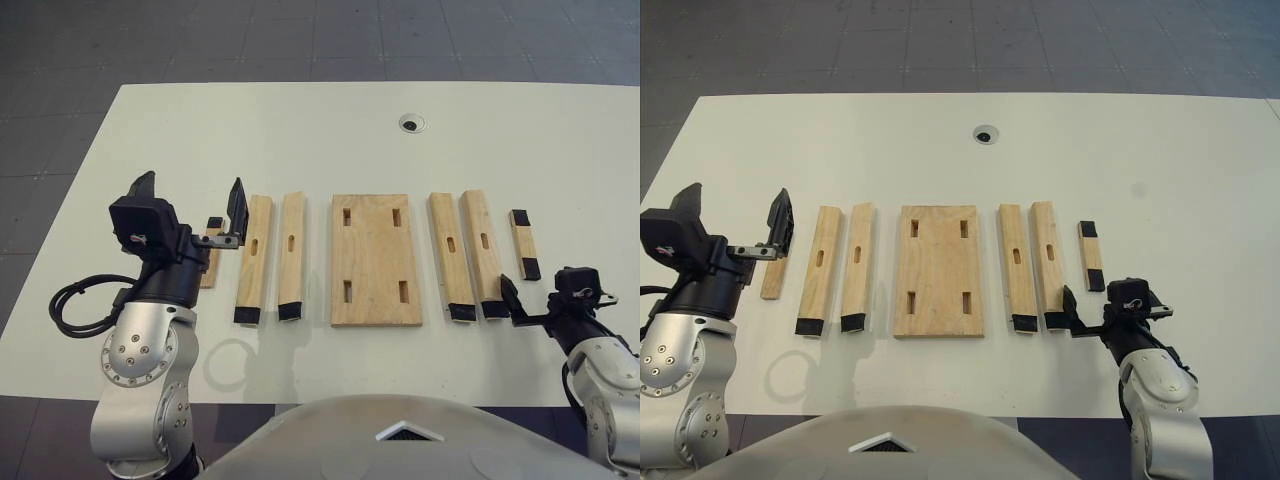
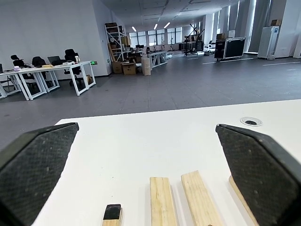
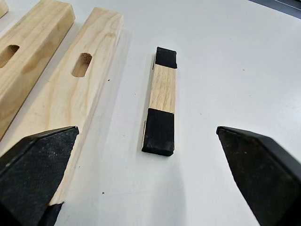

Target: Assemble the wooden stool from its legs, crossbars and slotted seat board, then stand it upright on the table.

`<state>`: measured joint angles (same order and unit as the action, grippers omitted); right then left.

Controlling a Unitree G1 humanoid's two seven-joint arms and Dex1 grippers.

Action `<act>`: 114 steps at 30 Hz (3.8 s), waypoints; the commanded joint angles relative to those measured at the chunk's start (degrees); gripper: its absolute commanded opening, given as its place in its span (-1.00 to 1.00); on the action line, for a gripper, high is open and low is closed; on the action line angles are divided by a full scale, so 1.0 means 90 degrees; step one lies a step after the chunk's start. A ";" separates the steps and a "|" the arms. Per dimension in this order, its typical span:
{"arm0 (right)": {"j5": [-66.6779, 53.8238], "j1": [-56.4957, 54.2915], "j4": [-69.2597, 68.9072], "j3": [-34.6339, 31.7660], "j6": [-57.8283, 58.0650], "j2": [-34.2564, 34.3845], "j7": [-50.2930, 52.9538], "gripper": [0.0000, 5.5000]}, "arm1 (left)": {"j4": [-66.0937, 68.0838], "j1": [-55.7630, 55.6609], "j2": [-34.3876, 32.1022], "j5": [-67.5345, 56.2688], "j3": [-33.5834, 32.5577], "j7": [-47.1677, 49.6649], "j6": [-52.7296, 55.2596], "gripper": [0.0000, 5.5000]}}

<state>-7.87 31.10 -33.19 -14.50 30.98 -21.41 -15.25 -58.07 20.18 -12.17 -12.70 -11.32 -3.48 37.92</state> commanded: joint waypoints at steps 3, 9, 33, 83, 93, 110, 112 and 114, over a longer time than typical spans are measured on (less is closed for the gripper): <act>0.0171 -0.0211 0.0873 -0.0056 -0.0311 -0.0063 -0.0028 1.00 | -0.0114 0.0042 0.0058 -0.0058 -0.0042 0.0037 0.0159 0.99; 0.0321 -0.0404 0.0955 0.0085 -0.0334 -0.0122 -0.0025 1.00 | -0.0152 0.0068 0.0061 -0.0053 -0.0033 0.0051 0.0157 0.99; -0.0073 -0.1032 0.1278 0.0222 0.1187 -0.0206 0.0009 0.45 | -0.0203 0.0082 0.0027 -0.0123 -0.0037 0.0079 0.0136 1.00; 0.0275 -0.0626 -0.2948 0.3556 -0.1310 -0.0154 -0.0356 -0.53 | 0.1366 -0.1406 -0.0192 -0.7389 0.1016 -0.0071 0.0901 1.00; 0.0522 -0.0396 -0.2953 0.4016 -0.1385 -0.0253 -0.0270 -0.53 | 0.1498 -0.1478 -0.0266 -0.7199 0.1323 0.0307 0.0437 1.00; 0.0600 -0.0380 -0.2962 0.4122 -0.1348 -0.0150 -0.0201 -0.53 | 0.1421 -0.1364 -0.0630 -0.8209 0.1669 0.0889 0.0069 0.03; 0.0597 -0.0388 -0.2962 0.4125 -0.1343 -0.0145 -0.0202 -0.53 | 0.1423 -0.1364 -0.0638 -0.8226 0.1700 0.0924 0.0008 -0.11; 0.0604 -0.0392 -0.2962 0.4135 -0.1336 -0.0137 -0.0196 -0.53 | 0.1417 -0.1367 -0.0635 -0.8270 0.1712 0.0968 -0.0090 -0.25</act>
<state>-2.48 27.82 -59.01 22.69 18.78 -22.80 -17.48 -45.19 8.11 -17.38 -86.44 3.82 4.34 37.81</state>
